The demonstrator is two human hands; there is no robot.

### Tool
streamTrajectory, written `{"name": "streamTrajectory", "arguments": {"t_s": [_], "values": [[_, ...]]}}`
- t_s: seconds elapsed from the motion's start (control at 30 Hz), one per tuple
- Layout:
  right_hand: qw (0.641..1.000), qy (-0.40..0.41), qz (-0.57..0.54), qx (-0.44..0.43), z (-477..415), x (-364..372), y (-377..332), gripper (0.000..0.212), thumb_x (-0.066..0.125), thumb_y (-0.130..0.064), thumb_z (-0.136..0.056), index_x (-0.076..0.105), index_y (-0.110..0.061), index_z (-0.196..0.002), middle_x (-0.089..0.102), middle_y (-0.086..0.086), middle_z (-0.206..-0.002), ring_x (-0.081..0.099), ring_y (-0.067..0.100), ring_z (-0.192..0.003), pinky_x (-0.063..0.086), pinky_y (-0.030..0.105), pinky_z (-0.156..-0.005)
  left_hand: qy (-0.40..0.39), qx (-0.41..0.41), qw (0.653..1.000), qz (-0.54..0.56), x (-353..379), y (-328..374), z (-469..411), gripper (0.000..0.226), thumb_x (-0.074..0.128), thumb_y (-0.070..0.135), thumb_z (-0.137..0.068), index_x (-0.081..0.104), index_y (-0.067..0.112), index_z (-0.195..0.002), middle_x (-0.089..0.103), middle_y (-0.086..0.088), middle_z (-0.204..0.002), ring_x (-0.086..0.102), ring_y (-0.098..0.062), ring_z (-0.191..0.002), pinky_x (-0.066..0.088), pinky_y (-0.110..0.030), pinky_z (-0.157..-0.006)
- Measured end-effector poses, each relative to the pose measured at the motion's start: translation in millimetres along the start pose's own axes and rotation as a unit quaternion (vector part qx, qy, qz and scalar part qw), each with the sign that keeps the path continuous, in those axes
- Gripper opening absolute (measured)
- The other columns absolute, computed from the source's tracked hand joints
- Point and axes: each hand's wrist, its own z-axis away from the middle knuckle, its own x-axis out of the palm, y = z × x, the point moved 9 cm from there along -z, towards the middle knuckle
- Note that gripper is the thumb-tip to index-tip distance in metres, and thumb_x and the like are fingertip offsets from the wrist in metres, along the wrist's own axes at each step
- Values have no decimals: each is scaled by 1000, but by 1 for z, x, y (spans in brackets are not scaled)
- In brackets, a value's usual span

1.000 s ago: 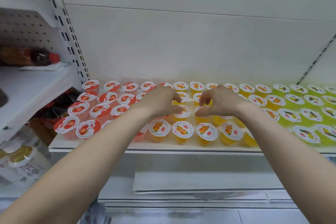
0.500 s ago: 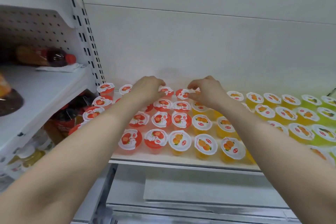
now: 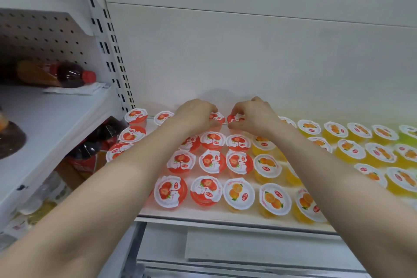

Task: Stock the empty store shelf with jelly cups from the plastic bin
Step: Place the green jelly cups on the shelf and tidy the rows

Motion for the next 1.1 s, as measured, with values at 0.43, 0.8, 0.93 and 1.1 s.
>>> {"name": "streamTrajectory", "arguments": {"t_s": [0.43, 0.8, 0.93, 1.1], "values": [[1000, -12, 15, 17, 10, -4, 1, 45, 63, -58, -82, 64, -30, -116, 67, -3, -115, 50, 22, -113, 45, 43, -93, -21, 20, 999, 14, 5, 0, 9, 39, 56, 47, -90, 64, 22, -119, 69, -3, -111, 60, -24, -101, 46, -33, -79], [999, -3, -36, -14, 57, -17, -9, 35, 66, -60, -78, 67, -33, -100, 67, -14, -90, 51, 14, -96, 44, 34, -78, 32, 50, 998, 36, -19, 9, 32, 33, 59, 48, -88, 68, 30, -114, 68, 6, -109, 58, -15, -97, 43, -29, -77], [1000, -19, -5, -18, 64, -13, -18, 40, 68, -62, -74, 66, -33, -100, 67, -11, -91, 48, 14, -97, 42, 33, -76, -49, 58, 997, 25, -9, 20, 49, 40, 65, 56, -79, 68, 33, -111, 68, 9, -106, 60, -15, -98, 50, -33, -83], [1000, -6, 11, -1, 64, -14, -22, 36, 66, -58, -79, 67, -31, -103, 68, -7, -96, 51, 17, -101, 48, 37, -81, -20, 69, 997, 7, -9, 27, 56, 39, 66, 49, -82, 67, 30, -116, 67, 5, -114, 60, -18, -102, 46, -31, -79]]}}
